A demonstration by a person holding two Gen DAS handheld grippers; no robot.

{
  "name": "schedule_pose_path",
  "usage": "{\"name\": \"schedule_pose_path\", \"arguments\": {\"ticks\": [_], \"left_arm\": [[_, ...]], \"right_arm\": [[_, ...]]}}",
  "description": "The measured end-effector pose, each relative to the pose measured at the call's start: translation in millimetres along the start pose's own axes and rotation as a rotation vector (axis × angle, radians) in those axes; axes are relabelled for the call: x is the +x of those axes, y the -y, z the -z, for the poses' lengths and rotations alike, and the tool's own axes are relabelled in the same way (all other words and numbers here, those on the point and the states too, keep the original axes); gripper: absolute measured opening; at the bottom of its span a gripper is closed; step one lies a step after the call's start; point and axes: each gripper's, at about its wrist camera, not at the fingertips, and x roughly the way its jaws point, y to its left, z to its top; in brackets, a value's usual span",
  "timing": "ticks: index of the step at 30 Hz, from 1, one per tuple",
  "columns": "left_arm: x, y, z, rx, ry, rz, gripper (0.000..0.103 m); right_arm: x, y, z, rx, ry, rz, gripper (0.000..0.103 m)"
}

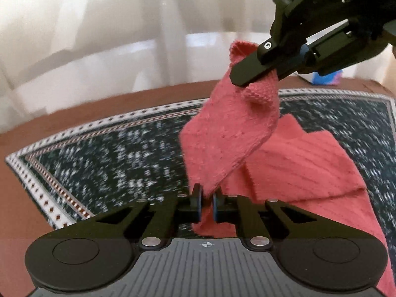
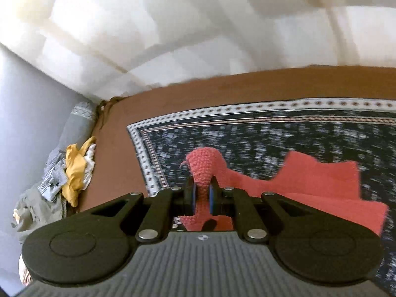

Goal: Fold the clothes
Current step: 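Fold the sleeve across the body with the right gripper while the left gripper holds, then release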

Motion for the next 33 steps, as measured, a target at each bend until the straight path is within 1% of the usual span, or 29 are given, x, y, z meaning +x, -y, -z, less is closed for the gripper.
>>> {"name": "schedule_pose_path", "arguments": {"ticks": [5,10,11,12,16,20,25,26,27,29,31,33], "left_arm": [[4.6,23.8,-2.7,0.098,-0.010,0.019,0.005],[9.3,39.3,-2.2,0.136,-0.030,0.043,0.008],[10.4,41.6,-1.6,0.141,-0.033,0.047,0.010],[12.3,43.8,-1.4,0.145,-0.039,0.051,0.015],[18.8,53.9,0.8,0.170,-0.063,0.066,0.025],[24.2,59.9,2.3,0.168,-0.079,0.071,0.032],[23.4,63.1,2.8,0.169,-0.079,0.077,0.035],[21.3,62.5,2.7,0.169,-0.079,0.083,0.036],[19.0,61.9,2.6,0.169,-0.078,0.089,0.038],[12.4,58.2,1.8,0.160,-0.077,0.102,0.043],[3.2,53.1,-0.1,0.148,-0.070,0.103,0.047],[-7.4,44.1,-3.6,0.115,-0.045,0.101,0.051]], "right_arm": [[-19.3,26.6,13.2,0.045,0.031,0.028,0.011],[-32.0,57.6,31.8,0.119,0.057,0.046,0.011],[-33.6,65.5,35.3,0.140,0.061,0.054,0.011],[-34.6,73.5,39.7,0.162,0.066,0.064,0.011],[-32.8,96.4,55.4,0.221,0.078,0.104,0.011],[-32.1,114.4,63.9,0.263,0.095,0.110,0.011],[-27.5,125.3,69.4,0.252,0.093,0.132,0.012],[-26.7,127.5,70.8,0.251,0.091,0.138,0.014],[-26.2,130.1,72.4,0.252,0.093,0.146,0.015],[-27.0,135.8,75.7,0.254,0.103,0.165,0.020],[-29.5,142.1,79.3,0.264,0.109,0.172,0.020],[-32.9,146.8,82.5,0.271,0.113,0.173,0.021]]}}
